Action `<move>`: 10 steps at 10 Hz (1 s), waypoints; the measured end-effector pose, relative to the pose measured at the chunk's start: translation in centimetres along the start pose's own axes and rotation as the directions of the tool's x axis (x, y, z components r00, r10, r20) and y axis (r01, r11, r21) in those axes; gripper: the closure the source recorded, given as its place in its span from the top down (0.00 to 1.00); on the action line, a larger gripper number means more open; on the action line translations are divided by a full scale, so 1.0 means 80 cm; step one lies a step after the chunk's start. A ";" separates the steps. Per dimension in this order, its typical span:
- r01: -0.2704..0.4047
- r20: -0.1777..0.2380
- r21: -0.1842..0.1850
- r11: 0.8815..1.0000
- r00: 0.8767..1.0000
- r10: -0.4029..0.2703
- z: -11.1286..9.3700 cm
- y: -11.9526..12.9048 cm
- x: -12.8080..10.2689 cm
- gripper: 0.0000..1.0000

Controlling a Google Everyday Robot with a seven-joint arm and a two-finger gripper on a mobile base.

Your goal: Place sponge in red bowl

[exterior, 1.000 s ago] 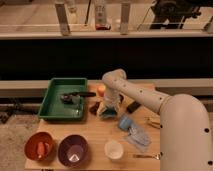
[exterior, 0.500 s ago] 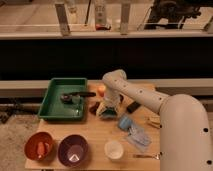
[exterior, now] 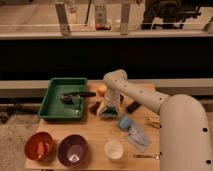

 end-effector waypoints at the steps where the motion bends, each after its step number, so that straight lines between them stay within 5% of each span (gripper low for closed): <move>1: -0.003 0.000 0.002 1.000 1.000 0.003 0.000 0.001 0.000 0.76; 7: 0.038 0.002 0.107 0.994 0.999 -0.038 -0.008 0.003 -0.001 0.15; 10: 0.057 -0.027 0.112 0.992 0.998 -0.054 -0.036 0.000 -0.006 0.00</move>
